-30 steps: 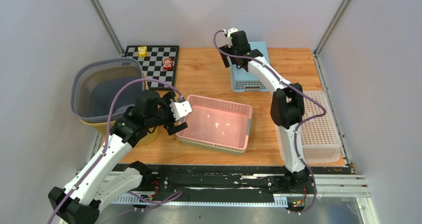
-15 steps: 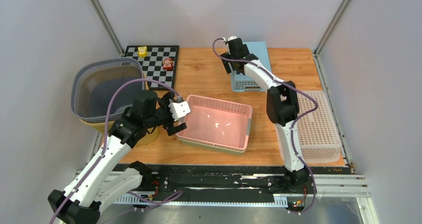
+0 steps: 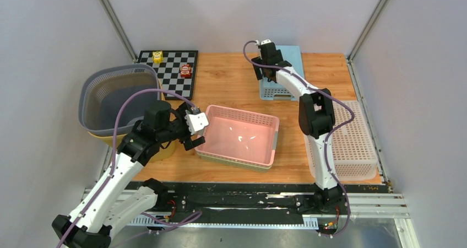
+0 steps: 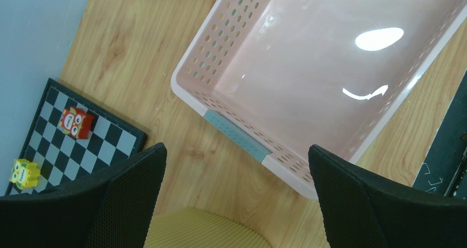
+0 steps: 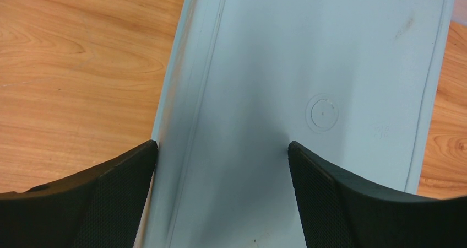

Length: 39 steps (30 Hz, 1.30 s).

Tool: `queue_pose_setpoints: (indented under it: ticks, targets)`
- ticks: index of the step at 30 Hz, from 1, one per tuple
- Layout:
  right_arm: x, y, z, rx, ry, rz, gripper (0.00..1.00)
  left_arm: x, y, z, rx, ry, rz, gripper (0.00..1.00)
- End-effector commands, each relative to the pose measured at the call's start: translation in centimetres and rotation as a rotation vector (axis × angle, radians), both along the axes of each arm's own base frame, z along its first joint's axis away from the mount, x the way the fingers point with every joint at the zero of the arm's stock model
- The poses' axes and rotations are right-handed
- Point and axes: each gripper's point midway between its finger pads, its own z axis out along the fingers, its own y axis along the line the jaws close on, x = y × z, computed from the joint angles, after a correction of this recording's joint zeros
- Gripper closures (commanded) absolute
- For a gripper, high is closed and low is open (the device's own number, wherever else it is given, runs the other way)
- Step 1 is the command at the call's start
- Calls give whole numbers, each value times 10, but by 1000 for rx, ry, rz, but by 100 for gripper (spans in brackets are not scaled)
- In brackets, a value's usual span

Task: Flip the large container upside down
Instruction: Move the container to the corner of the board.

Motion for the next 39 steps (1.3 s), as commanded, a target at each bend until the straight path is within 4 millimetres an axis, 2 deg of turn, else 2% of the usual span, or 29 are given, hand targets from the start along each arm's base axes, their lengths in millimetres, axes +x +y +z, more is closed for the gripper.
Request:
queue_pose_setpoints:
  ticks: [1,18,24,35,39]
  targets:
    - [-20,-42,-42,-14,143,-91,12,-1,-1,4,-28,-11,-5,0]
    - [-25,-93,-43,0,192,-59,13,0,1,5,-33,-17,1,0]
    - [-29,-118,-48,-9,221,-82,12,0,1,5,-33,-15,1,0]
    - [-29,-164,-45,16,227,-146,11,0,1,5,-34,-13,3,0]
    - [-30,-175,-47,19,238,-133,11,1,2,5,-33,-12,5,0]
